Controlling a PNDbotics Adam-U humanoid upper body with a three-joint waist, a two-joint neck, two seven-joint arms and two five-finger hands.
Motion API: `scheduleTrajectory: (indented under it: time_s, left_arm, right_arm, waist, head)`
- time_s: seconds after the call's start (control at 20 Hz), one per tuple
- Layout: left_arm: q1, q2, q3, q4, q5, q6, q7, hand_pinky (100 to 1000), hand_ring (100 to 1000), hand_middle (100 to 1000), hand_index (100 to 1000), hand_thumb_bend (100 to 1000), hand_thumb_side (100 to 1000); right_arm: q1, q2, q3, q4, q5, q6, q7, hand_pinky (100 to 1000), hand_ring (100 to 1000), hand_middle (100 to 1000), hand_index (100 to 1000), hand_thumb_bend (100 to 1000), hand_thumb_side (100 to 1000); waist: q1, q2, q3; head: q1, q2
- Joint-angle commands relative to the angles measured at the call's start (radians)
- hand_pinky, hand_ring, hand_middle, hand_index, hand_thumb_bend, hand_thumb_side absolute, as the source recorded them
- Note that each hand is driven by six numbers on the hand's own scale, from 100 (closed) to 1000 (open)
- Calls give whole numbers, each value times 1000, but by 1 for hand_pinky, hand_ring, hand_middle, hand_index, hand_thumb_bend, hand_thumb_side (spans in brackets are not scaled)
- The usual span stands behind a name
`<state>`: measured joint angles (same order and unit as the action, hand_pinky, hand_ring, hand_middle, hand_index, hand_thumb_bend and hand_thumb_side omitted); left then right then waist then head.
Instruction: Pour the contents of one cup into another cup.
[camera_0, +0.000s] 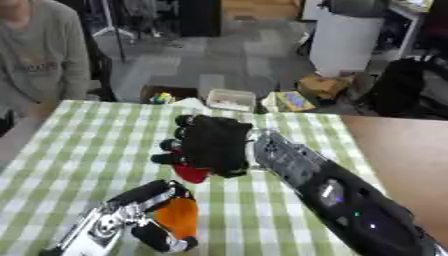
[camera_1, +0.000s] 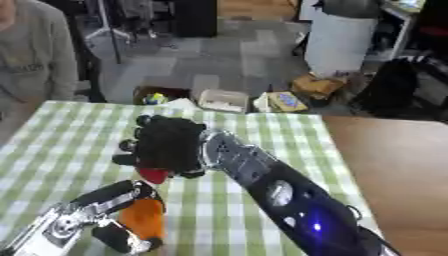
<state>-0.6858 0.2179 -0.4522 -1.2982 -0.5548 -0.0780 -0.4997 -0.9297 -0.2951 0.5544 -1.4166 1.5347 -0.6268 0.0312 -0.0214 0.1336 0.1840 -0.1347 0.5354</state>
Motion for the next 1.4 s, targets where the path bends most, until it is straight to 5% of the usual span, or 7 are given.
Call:
scheduleTrajectory:
  time_s: [0.05,1.4]
  left_arm:
    - [-19,4,12,-20,-3,0,-3,449,430,370,679,364,189]
    - [-25,6,13,-22,-13,-1,-7,449,430,370,679,377,192]
  right_arm:
    - [-28,-23,-6,-17,20,0,-13,617,355,609,883,100,100]
    - [-54,-34,25,-13,138,-28,-64,657,373,647,879,100,100]
  waist:
    - [2,-19,-2]
    - [-10,-25,-8]
  head:
    - [0,-4]
    - [9,-10]
